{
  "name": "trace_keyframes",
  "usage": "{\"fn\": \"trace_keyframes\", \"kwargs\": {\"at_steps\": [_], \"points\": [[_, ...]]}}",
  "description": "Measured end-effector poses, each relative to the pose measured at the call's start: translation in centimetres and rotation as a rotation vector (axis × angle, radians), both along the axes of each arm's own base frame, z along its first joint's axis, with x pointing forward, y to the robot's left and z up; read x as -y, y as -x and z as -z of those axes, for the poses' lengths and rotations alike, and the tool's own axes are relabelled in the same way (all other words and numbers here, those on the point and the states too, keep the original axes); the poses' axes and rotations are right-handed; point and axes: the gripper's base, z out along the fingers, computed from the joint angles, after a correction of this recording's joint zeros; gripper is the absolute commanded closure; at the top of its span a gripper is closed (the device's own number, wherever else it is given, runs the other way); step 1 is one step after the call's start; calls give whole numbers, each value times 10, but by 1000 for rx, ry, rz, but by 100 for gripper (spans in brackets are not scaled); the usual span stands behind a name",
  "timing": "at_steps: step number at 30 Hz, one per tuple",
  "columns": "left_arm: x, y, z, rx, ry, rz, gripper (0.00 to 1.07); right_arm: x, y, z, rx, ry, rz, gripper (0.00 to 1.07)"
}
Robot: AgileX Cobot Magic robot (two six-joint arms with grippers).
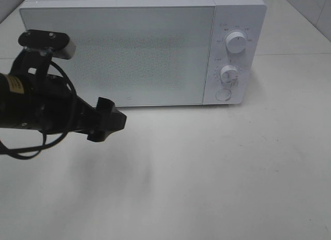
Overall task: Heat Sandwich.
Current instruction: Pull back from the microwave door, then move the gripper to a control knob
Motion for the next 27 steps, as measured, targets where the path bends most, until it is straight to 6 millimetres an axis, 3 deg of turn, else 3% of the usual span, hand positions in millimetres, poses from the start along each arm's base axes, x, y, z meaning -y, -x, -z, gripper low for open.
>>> {"fn": "trace_keyframes", "kwargs": {"at_steps": [7,12,13,15,18,25,27], "points": [[-30,-5,-25,-49,-47,-43,8,0,0,0,0,0,0,31],[-64,-3,-42,-73,-36,-151,8,0,0,0,0,0,0,31],[-78,-1,-48,-89,-35,-198,8,0,0,0,0,0,0,31],[-84,1,-51,-91,-33,-219,8,0,0,0,0,0,0,31],[-114,9,-63,-101,-29,-323,8,0,0,0,0,0,0,31],[-146,28,-74,-139,-69,-433,8,0,0,0,0,4,-3,31],[-158,41,-80,-151,-106,-469,8,0,0,0,0,0,0,31]]}}
